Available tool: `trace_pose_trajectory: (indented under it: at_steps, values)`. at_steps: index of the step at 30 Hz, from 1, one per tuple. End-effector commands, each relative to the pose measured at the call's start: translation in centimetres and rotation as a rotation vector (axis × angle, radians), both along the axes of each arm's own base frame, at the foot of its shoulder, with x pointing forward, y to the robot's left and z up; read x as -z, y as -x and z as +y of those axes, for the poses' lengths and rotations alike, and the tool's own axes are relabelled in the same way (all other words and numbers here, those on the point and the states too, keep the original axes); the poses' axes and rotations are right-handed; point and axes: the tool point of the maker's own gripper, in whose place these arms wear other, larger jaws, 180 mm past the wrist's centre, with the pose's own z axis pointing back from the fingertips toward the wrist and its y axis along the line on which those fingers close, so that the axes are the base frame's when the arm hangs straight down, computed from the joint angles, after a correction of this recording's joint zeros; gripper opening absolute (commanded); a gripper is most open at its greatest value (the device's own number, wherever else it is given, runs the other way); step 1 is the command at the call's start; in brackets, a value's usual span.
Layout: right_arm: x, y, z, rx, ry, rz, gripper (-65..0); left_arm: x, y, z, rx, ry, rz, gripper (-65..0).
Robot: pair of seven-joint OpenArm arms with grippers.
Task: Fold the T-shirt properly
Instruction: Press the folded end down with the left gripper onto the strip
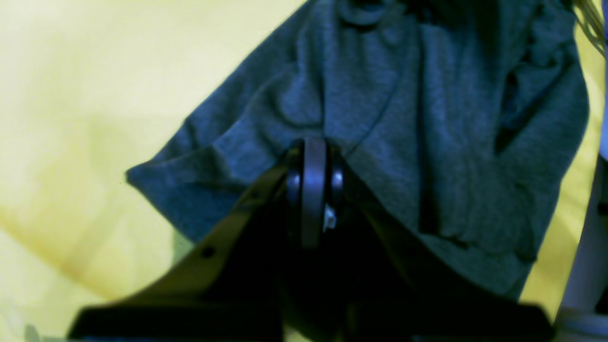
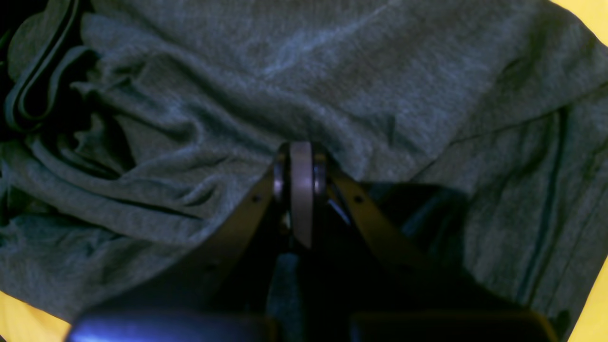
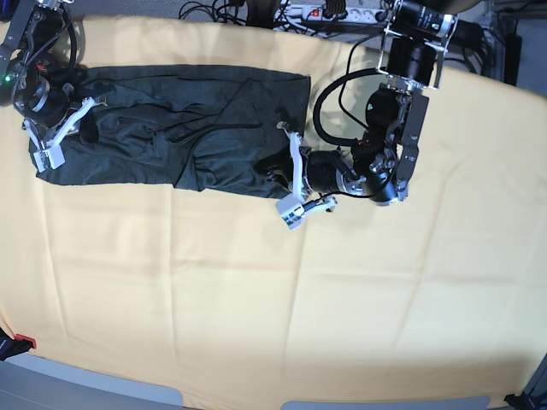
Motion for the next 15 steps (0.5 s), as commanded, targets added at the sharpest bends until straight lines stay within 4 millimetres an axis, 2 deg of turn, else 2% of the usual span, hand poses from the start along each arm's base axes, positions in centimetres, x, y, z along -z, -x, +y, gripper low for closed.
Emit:
trace_pose_trajectory:
  at_steps: [1,3,6,10,13,15]
  values:
    - [-0.5,-0.2,-0.6,-0.004,0.030,-0.005,-65.0,-0.8,-1.4,0.8,-0.016,-0.045,-0.040,-65.0]
    - [-0.5,-0.2,-0.6,-0.004,0.030,-0.004,-65.0,-2.1,-2.1,0.8,-0.023,-0.036,-0.076,-65.0]
    - [-0.5,-0.2,-0.7,-0.003,0.030,-0.003,-65.0,-5.0,-2.4,-0.1,-0.009,0.045,-0.128,-65.0]
    - [-0.5,-0.2,-0.6,-0.004,0.030,-0.004,-65.0,-7.9,-0.2,-2.1,0.111,0.174,-0.124,-65.0]
    - [-0.5,-0.2,-0.6,-0.004,0.030,-0.004,-65.0,-8.4,1.2,-2.7,0.183,0.223,-0.107,-65.0]
    - [-0.5,-0.1,-0.6,-0.004,0.030,-0.003,-65.0,-7.4,1.1,-2.2,0.172,0.167,-0.109,-65.0]
